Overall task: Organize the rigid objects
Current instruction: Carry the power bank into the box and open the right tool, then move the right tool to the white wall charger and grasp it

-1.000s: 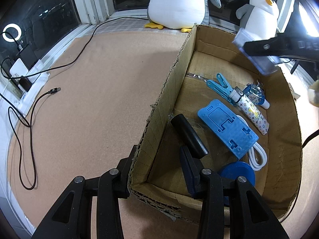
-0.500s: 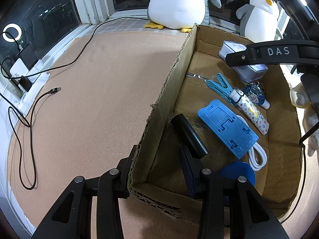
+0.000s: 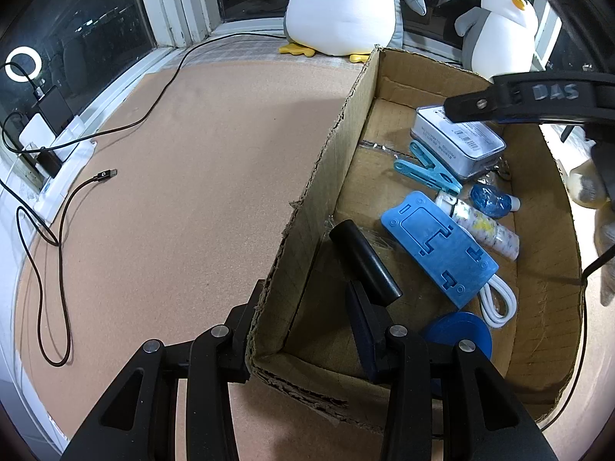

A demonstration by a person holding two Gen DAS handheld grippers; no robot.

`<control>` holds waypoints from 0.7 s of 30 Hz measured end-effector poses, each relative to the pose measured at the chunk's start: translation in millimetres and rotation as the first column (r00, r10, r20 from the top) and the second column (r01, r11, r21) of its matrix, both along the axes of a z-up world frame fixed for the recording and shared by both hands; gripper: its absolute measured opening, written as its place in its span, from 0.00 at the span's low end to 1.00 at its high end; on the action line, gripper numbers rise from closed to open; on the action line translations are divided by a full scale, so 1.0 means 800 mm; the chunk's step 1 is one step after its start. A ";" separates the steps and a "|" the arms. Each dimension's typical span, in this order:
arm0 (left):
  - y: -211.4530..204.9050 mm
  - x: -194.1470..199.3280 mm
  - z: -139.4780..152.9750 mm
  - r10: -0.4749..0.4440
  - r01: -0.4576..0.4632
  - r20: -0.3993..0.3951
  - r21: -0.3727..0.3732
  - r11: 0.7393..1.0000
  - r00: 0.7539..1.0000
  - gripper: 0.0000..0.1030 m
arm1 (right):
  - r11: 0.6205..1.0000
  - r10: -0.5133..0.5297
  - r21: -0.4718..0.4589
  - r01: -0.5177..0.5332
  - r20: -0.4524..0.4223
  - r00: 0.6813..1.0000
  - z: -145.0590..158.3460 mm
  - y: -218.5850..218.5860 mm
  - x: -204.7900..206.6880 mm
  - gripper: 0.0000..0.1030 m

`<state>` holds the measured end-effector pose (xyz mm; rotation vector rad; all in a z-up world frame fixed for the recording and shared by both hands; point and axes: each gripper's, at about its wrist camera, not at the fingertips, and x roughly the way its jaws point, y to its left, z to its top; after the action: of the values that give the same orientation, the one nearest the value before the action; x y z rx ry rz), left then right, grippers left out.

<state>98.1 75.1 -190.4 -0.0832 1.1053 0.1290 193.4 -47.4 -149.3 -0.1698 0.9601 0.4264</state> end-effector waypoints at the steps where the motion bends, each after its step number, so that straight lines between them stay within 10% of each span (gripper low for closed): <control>1: 0.000 0.000 0.000 0.000 0.000 0.000 0.000 1.000 1.000 0.42 | 1.000 0.000 0.011 0.000 0.008 1.000 0.006 -0.004 -0.005 0.67; 16: 0.000 0.000 0.000 0.000 0.000 0.000 0.001 1.000 1.000 0.42 | 0.944 -0.230 0.243 0.222 0.006 0.973 0.052 -0.159 -0.030 0.66; 21: 0.000 0.001 0.000 -0.001 0.001 0.000 0.004 1.000 1.000 0.42 | 0.879 -0.358 0.295 0.375 -0.112 0.927 0.028 -0.221 0.000 0.33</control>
<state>98.5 74.8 -190.5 -0.0793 1.1050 0.1304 193.4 -224.6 -127.3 0.3119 0.9404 0.2258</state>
